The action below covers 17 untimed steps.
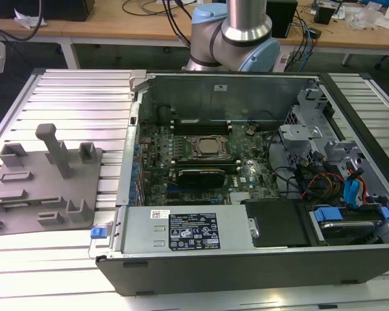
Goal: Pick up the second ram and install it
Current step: 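Pick up the second ram and move it above second insertion slot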
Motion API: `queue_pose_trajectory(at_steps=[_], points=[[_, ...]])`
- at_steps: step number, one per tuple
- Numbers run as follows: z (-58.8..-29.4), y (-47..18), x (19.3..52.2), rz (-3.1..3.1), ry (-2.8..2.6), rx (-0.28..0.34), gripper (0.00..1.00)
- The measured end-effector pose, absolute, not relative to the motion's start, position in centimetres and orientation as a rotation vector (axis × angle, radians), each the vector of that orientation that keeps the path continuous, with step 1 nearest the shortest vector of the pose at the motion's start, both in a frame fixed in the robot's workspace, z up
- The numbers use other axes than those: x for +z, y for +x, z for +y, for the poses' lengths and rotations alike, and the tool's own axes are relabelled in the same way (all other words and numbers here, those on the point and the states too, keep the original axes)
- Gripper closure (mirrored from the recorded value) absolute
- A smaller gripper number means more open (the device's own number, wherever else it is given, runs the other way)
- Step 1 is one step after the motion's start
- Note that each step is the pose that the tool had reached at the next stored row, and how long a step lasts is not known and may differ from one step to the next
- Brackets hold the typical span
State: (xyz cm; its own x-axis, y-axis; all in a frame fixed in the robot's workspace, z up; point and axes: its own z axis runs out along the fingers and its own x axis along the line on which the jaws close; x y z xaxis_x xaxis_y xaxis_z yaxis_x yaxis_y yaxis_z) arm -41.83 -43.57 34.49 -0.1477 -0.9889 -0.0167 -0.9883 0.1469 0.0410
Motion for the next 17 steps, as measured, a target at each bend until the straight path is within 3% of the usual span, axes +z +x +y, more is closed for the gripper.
queue_pose_trajectory(at_steps=[17], points=[[-43.6,-41.8,33.1,-2.368,2.042,-0.066,0.70]])
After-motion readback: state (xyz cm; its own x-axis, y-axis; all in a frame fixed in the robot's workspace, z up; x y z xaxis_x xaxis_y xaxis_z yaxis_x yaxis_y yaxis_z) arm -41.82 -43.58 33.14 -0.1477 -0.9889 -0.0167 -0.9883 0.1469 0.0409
